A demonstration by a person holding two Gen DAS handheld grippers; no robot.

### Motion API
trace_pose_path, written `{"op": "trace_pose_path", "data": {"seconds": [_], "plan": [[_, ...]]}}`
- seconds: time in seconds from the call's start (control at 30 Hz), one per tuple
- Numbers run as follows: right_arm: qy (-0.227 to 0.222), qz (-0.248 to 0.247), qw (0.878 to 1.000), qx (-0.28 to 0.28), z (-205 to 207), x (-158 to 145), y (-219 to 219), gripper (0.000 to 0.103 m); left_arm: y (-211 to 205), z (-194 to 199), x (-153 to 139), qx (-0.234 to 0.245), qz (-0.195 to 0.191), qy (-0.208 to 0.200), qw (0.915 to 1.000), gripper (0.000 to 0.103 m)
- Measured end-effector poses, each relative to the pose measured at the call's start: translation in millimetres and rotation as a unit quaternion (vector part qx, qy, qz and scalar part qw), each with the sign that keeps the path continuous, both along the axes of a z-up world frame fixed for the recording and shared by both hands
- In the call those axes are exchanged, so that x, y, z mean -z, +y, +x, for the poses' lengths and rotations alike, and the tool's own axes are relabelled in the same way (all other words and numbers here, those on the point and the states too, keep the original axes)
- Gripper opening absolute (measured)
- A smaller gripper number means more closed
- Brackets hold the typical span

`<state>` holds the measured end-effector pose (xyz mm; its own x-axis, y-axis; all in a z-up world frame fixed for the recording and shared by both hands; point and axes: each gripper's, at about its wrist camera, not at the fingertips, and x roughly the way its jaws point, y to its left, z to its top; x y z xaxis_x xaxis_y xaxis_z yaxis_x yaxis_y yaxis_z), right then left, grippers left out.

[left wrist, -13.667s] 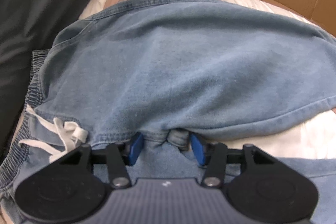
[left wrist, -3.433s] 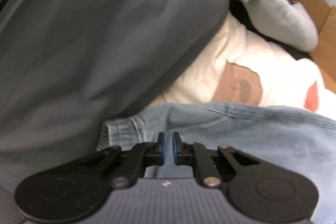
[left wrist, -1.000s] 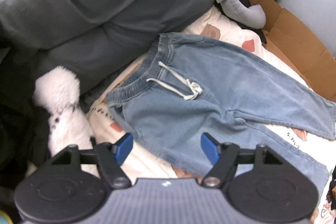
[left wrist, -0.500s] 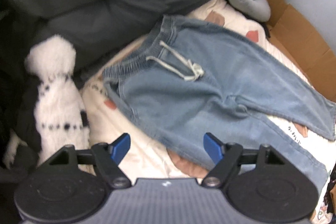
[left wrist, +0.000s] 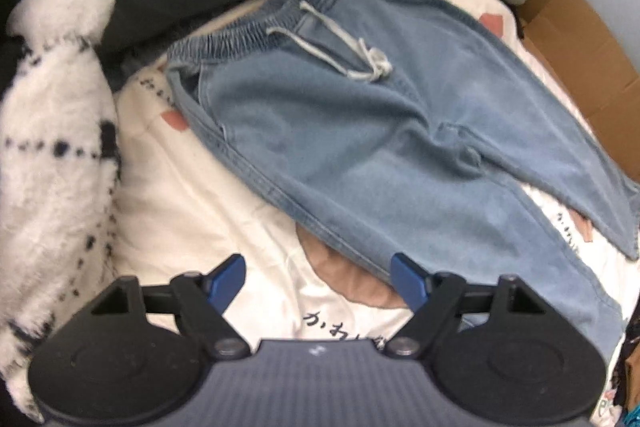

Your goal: Fold clothes

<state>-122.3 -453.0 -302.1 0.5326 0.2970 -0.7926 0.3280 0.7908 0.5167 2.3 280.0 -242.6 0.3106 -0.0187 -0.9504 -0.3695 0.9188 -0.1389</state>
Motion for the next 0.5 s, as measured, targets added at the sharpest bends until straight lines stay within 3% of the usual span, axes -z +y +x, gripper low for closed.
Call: {"op": "trace_pose_path", "data": {"seconds": [0.27, 0.5], "plan": [[0.02, 0.072, 0.996, 0.054, 8, 46, -12, 0.082, -15, 5, 34, 0.002, 0.0, 0.024, 0.9997, 0.086], [0.025, 0.167, 0.979, 0.112, 22, 88, -23, 0.075, -29, 6, 53, 0.012, 0.012, 0.049, 0.9987, 0.086]]}}
